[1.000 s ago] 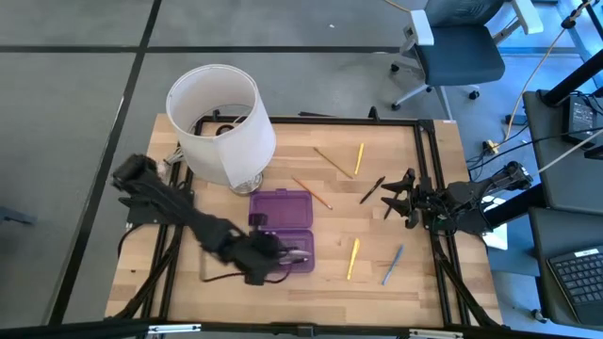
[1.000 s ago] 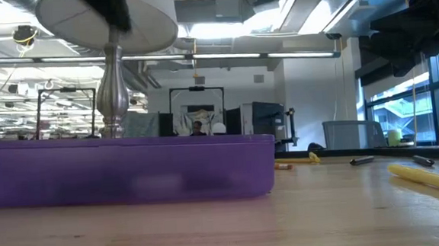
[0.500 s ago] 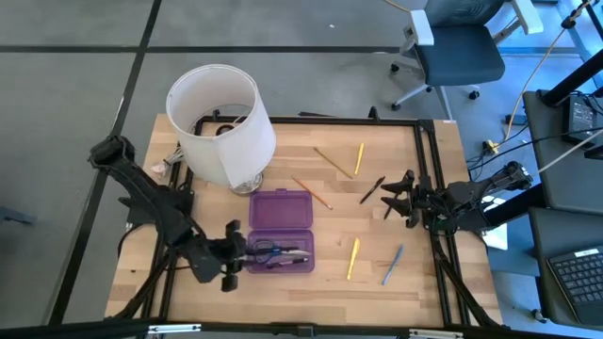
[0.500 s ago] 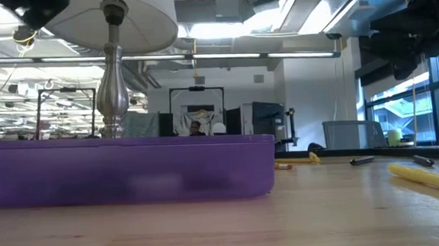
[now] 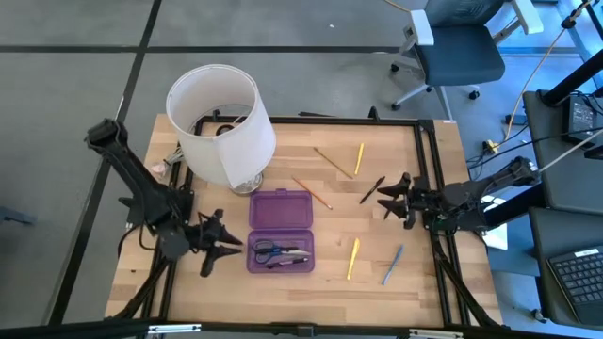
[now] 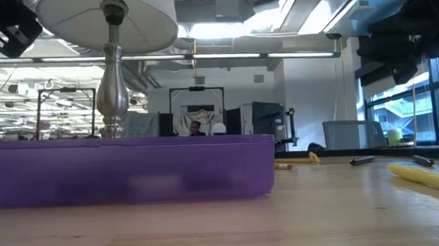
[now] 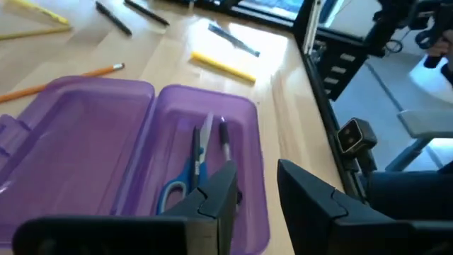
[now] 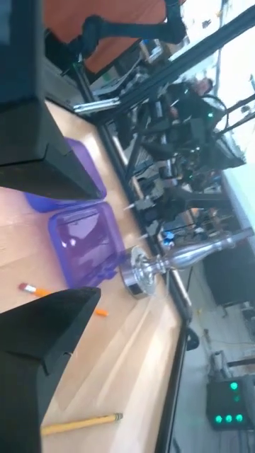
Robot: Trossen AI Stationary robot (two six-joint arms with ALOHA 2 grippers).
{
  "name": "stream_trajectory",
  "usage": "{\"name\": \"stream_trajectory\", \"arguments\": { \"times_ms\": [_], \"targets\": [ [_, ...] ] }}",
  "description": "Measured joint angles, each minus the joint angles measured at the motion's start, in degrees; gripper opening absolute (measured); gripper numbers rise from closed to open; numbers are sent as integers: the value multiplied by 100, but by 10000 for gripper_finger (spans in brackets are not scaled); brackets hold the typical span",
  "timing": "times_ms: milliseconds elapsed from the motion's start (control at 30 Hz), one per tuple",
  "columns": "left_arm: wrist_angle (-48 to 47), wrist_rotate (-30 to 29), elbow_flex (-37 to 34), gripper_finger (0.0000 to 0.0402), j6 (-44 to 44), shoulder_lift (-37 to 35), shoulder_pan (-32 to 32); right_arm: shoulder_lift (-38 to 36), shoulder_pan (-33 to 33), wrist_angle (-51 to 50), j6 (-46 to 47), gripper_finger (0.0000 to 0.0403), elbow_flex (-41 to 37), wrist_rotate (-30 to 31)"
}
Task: Pick & place school supplies into a supply box
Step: Put the orange pencil into the purple supply box
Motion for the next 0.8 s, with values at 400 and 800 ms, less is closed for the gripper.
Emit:
{"name": "stream_trajectory", "arguments": {
  "times_ms": [400, 800],
  "targets": [
    [1850, -243, -1376, 97, 1317, -1012, -266, 3051, 0, -1748, 771, 215, 2484, 194],
    [1820, -189, -1772, 97, 1556, -1108, -284, 5431, -2, -2726, 1474, 215, 3872, 182]
  ]
}}
